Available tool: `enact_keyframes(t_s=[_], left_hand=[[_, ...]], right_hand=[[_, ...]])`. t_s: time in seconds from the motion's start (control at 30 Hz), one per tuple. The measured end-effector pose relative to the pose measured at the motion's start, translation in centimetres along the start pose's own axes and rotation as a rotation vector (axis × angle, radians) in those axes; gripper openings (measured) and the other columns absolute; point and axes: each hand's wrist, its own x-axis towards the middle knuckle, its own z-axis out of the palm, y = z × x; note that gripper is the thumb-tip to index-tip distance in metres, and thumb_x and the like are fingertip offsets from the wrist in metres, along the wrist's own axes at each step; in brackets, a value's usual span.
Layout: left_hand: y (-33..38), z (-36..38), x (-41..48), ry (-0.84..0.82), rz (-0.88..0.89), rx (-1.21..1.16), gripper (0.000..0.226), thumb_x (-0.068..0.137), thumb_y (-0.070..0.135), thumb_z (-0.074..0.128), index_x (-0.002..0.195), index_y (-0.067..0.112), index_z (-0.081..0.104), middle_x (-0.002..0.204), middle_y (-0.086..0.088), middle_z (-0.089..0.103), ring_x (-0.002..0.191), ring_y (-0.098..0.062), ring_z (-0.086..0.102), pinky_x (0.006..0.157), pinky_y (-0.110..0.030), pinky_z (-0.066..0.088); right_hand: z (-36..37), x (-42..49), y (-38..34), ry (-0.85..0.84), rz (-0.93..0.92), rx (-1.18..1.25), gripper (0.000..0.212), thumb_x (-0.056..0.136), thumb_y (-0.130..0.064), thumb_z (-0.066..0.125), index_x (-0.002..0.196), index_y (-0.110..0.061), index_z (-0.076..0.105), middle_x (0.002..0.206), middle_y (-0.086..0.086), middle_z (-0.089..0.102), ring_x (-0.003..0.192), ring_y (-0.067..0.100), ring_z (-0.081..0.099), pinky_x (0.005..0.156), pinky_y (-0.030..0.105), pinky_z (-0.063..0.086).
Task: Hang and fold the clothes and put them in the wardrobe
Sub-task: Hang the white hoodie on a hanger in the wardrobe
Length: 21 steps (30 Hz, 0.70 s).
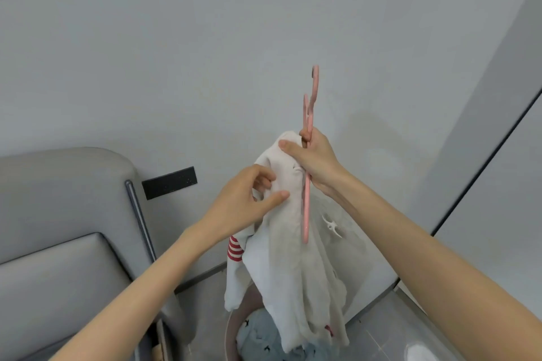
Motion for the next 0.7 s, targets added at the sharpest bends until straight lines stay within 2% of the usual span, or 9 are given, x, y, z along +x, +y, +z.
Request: enact_keyframes(t_s=[0.1, 0.2, 0.27, 0.33, 0.4, 0.47, 0.5, 0.6, 0.7], left_hand=[[-0.7, 1.6, -0.2, 0.036, -0.052, 0.035, 0.051, 0.073, 0.046, 0.076, 0.109, 0.020, 0.051, 0.107, 0.010, 0.053, 0.096, -0.001, 0.051, 0.079, -0.013, 0.043], [-0.6, 2.8, 0.0, 0.127, -0.097, 0.102, 0.061, 0.069, 0.045, 0.079, 0.110, 0.015, 0.045, 0.108, 0.006, 0.048, 0.098, -0.008, 0.048, 0.082, -0.023, 0.044], [-0.5, 3.2, 0.4, 0.165, -0.105, 0.113, 0.053, 0.072, 0.042, 0.077, 0.106, 0.015, 0.047, 0.107, 0.006, 0.046, 0.095, -0.009, 0.047, 0.078, -0.025, 0.043], [-0.9, 3.2, 0.9, 0.160, -0.059, 0.138, 0.031, 0.083, 0.037, 0.067, 0.101, 0.016, 0.053, 0.105, 0.006, 0.048, 0.091, -0.009, 0.049, 0.072, -0.021, 0.038], [-1.3, 2.8, 1.2, 0.154, 0.002, 0.105, 0.011, 0.092, 0.030, 0.056, 0.091, 0.019, 0.057, 0.090, 0.008, 0.053, 0.080, -0.006, 0.051, 0.063, -0.015, 0.032], [-1.6, 2.1, 1.2, 0.191, 0.020, -0.014, 0.018, 0.095, 0.022, 0.052, 0.078, 0.027, 0.050, 0.068, 0.011, 0.050, 0.063, -0.002, 0.049, 0.055, -0.016, 0.031], [-1.9, 1.6, 1.2, 0.216, 0.017, -0.070, 0.023, 0.096, 0.018, 0.051, 0.075, 0.029, 0.047, 0.063, 0.010, 0.047, 0.058, -0.003, 0.046, 0.054, -0.018, 0.030], [-2.6, 0.2, 1.5, 0.236, 0.044, -0.107, 0.016, 0.096, 0.010, 0.048, 0.082, 0.017, 0.049, 0.067, 0.006, 0.049, 0.058, -0.005, 0.040, 0.055, -0.018, 0.032], [-2.8, -1.3, 2.1, 0.237, 0.104, 0.017, 0.012, 0.095, 0.008, 0.047, 0.085, 0.013, 0.049, 0.072, 0.002, 0.050, 0.062, -0.007, 0.041, 0.058, -0.017, 0.032]], right_hand=[[0.1, -0.4, -0.4, -0.022, 0.004, -0.015, 0.036, 0.088, -0.005, 0.062, 0.075, -0.018, 0.032, 0.069, -0.003, 0.031, 0.058, 0.009, 0.033, 0.050, 0.016, 0.034], [0.2, -0.7, -0.8, -0.066, -0.026, -0.002, 0.035, 0.090, -0.004, 0.060, 0.075, -0.018, 0.032, 0.068, -0.004, 0.031, 0.057, 0.007, 0.034, 0.050, 0.013, 0.035], [0.3, -0.9, -1.0, -0.068, -0.050, -0.028, 0.035, 0.090, -0.004, 0.059, 0.074, -0.018, 0.032, 0.068, -0.004, 0.031, 0.055, 0.004, 0.035, 0.053, 0.014, 0.034], [0.1, -0.9, -1.3, -0.059, -0.067, -0.028, 0.036, 0.091, -0.002, 0.058, 0.074, -0.019, 0.031, 0.067, -0.005, 0.031, 0.051, 0.001, 0.035, 0.056, 0.015, 0.037], [-0.5, -0.9, -1.8, -0.073, -0.077, -0.003, 0.037, 0.092, -0.001, 0.056, 0.074, -0.019, 0.029, 0.065, -0.004, 0.030, 0.052, 0.002, 0.036, 0.065, 0.024, 0.046], [-1.2, -0.9, -2.1, -0.107, -0.092, -0.010, 0.037, 0.093, 0.000, 0.053, 0.074, -0.018, 0.027, 0.064, -0.003, 0.029, 0.051, 0.001, 0.038, 0.070, 0.026, 0.052], [-1.4, -1.0, -2.0, -0.125, -0.091, -0.009, 0.037, 0.094, 0.000, 0.053, 0.075, -0.018, 0.027, 0.064, -0.002, 0.029, 0.050, 0.000, 0.042, 0.069, 0.023, 0.054], [-1.9, -1.3, -0.9, -0.144, -0.031, 0.072, 0.038, 0.094, 0.003, 0.052, 0.077, -0.018, 0.026, 0.065, 0.003, 0.042, 0.064, 0.008, 0.065, 0.070, 0.021, 0.057], [-1.9, -1.7, 0.2, -0.163, 0.026, 0.123, 0.038, 0.093, 0.004, 0.053, 0.078, -0.018, 0.025, 0.060, 0.002, 0.062, 0.076, 0.021, 0.072, 0.075, 0.026, 0.059]])
